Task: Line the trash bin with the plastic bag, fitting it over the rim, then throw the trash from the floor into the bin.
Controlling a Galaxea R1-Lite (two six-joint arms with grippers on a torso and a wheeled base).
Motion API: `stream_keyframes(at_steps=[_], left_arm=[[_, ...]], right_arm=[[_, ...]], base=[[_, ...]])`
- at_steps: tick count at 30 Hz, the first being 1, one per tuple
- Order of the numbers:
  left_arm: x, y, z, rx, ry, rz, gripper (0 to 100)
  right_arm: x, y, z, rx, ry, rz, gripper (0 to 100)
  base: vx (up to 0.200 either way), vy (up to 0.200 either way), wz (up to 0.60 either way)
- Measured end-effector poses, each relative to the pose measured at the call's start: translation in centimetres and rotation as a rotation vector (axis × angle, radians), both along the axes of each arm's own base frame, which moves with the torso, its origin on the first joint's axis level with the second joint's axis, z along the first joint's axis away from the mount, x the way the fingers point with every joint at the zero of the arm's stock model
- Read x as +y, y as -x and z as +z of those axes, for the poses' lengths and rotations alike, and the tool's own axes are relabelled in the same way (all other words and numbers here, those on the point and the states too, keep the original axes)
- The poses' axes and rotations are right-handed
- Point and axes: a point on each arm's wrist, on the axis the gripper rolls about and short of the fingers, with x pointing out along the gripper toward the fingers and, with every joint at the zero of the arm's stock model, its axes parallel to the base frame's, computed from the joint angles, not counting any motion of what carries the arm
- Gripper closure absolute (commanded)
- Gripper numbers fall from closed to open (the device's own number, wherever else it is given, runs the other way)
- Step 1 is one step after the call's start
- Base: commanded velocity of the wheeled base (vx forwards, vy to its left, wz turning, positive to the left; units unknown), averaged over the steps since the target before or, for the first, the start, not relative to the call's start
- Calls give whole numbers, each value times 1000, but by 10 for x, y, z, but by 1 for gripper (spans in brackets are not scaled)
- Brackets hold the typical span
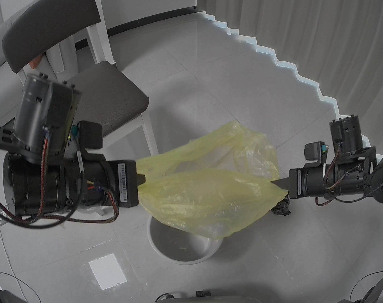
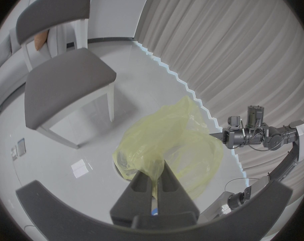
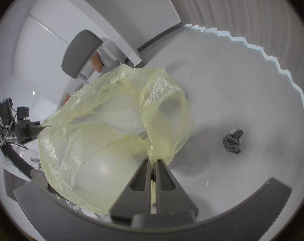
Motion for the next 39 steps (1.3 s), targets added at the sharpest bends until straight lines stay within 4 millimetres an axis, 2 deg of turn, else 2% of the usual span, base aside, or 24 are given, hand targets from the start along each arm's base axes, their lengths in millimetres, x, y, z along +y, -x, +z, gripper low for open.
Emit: stream_keyframes(at_steps=[7,12,17,22,25,32,39], left_arm=[[5,-3,-22,-49,99,6,100],[7,-12,-44,-101,150,27,100],[16,-24,-73,-43,132,55,100],[21,-35,-89,-14,137,70,100],[21,-42,-93,-28,150,79,100],[16,-55,-118,0,136,92,100],[11,-59,-148,30,121,85,100]], right_arm=[[7,-8,-22,25,24,19,100],[14,-23,-38,-10,10,19,100],[22,-39,-59,-14,8,23,100],[29,-51,-75,15,18,30,100],[32,-57,-82,23,20,33,100],[39,-71,-97,48,25,39,100],[44,-72,-116,94,48,50,100]], base=[[0,0,0],[0,0,0],[0,0,0],[0,0,0],[0,0,0],[0,0,0],[0,0,0]])
